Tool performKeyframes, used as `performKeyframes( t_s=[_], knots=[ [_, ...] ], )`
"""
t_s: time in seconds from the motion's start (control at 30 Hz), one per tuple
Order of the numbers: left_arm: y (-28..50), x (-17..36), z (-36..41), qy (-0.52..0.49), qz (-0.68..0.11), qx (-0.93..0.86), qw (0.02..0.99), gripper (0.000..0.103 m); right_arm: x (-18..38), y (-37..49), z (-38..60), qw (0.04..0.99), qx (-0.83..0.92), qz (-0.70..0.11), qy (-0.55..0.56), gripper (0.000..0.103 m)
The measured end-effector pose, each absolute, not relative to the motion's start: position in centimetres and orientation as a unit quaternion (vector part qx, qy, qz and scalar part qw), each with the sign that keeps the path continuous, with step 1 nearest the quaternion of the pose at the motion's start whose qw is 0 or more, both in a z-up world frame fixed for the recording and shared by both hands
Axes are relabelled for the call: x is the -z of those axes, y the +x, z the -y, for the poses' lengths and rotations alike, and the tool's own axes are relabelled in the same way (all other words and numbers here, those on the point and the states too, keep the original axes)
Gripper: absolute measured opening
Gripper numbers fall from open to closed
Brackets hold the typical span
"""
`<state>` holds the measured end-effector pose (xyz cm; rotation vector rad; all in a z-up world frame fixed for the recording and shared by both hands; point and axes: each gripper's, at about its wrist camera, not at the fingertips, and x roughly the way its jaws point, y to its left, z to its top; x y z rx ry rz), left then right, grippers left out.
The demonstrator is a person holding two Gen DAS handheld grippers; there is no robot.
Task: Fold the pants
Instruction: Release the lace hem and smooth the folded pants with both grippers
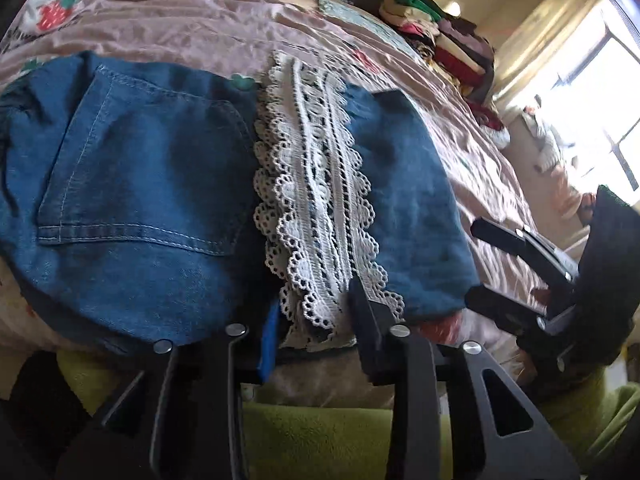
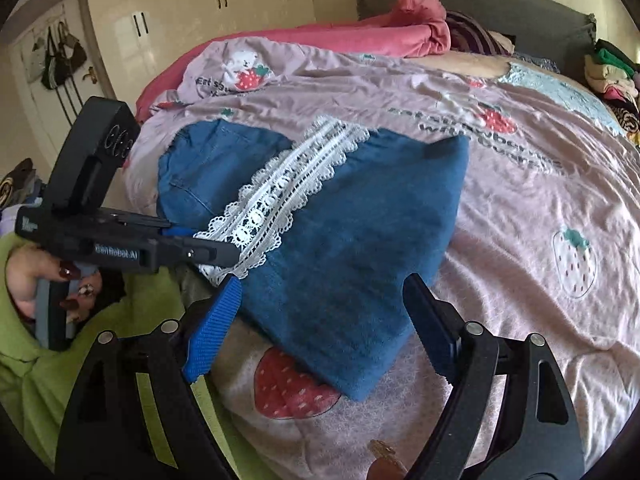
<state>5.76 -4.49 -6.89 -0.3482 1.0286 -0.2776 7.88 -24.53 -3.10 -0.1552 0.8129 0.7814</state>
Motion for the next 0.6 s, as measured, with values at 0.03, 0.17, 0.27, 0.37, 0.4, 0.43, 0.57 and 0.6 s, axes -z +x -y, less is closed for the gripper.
performKeyframes(
  t_s=[0.03,0.17,0.27,0.37,0.4,0.43,0.57,0.6],
  knots=[
    [5.5,6.7,4.4,-0.164,-0.487,0.134,0.847,0.025,3.0,7.8,24.5,0.841,-0.374,-0.383,-0.073,0.069],
    [4.4,6.1,4.3,-0.147,-0.485,0.126,0.853,0.024,2.5,7.1,24.1,0.840,-0.391,-0.370,-0.072,0.068],
    [4.6,6.1,4.9,-0.125,-0.486,0.121,0.856,0.025,3.5,7.4,23.2,0.834,-0.386,-0.385,-0.083,0.068],
    [4.7,6.2,4.5,-0.130,-0.485,0.124,0.856,0.031,5.7,8.3,22.9,0.827,-0.344,-0.427,-0.120,0.061],
    [4.7,6.3,4.4,-0.133,-0.485,0.126,0.855,0.033,6.3,8.4,23.1,0.825,-0.340,-0.436,-0.120,0.060],
    [4.7,6.3,4.5,-0.132,-0.485,0.126,0.855,0.033,6.4,8.5,23.5,0.826,-0.342,-0.435,-0.107,0.060],
    [4.7,6.2,4.5,-0.134,-0.481,0.128,0.857,0.039,6.2,8.3,23.3,0.828,-0.335,-0.436,-0.110,0.061],
    [4.6,6.1,4.5,-0.135,-0.479,0.129,0.858,0.044,6.1,8.3,23.3,0.828,-0.336,-0.435,-0.110,0.061]
  ],
)
